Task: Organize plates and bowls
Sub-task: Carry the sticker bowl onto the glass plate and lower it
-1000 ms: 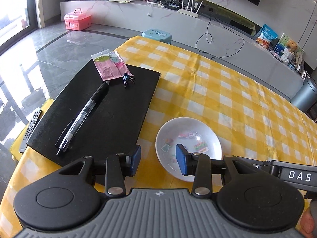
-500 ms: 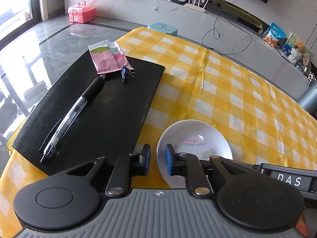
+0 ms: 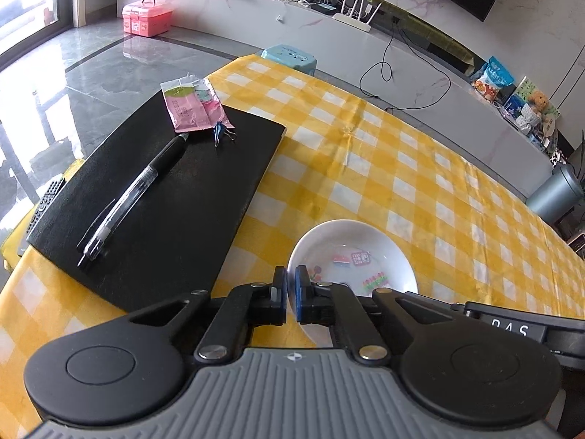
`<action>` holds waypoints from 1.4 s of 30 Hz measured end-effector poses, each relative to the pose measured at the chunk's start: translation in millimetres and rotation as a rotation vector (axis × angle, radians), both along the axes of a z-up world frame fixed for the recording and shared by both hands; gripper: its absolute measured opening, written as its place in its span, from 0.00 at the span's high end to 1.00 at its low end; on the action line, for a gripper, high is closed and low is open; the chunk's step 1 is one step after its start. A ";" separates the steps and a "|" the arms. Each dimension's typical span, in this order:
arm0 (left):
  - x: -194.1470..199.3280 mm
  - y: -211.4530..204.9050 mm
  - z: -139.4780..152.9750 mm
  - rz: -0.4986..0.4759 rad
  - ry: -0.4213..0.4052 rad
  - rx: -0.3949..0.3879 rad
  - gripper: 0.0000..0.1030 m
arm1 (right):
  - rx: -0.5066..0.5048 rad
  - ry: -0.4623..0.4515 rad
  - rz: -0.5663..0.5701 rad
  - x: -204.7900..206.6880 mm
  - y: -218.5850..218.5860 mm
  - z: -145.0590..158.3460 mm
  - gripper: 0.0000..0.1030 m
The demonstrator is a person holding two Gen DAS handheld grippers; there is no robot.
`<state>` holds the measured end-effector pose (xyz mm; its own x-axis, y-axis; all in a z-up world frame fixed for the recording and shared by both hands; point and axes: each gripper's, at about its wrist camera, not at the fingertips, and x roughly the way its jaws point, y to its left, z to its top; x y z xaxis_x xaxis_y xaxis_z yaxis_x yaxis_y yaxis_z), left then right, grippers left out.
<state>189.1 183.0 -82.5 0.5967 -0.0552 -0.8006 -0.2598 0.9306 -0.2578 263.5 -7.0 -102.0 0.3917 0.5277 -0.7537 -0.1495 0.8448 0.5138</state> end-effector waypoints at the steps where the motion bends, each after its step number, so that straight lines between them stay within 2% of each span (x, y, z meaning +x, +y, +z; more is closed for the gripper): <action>1: -4.2 -3.3 3.0 0.001 0.010 -0.009 0.96 | 0.002 0.000 -0.004 -4.9 -3.7 3.3 0.98; 6: -35.1 -26.8 21.8 -0.013 0.016 -0.029 0.96 | -0.009 -0.006 -0.032 -41.8 -29.0 23.7 0.99; 9: -54.3 -42.7 33.3 -0.022 0.009 -0.033 0.96 | 0.021 0.013 -0.062 -63.9 -50.1 33.0 0.99; 15: -86.5 -66.9 43.3 -0.073 0.021 -0.097 0.96 | -0.004 0.025 -0.083 -102.4 -85.5 49.5 0.99; 25: -119.1 -102.6 40.6 -0.179 0.061 -0.070 0.96 | -0.063 0.036 -0.094 -158.4 -118.5 44.7 0.99; 33: -120.2 -112.5 22.2 -0.232 0.137 -0.033 0.96 | -0.091 0.076 -0.092 -173.6 -125.1 29.0 0.99; 42: -115.8 -118.8 10.7 -0.262 0.182 0.004 0.96 | -0.126 0.070 -0.085 -171.8 -119.5 21.1 0.99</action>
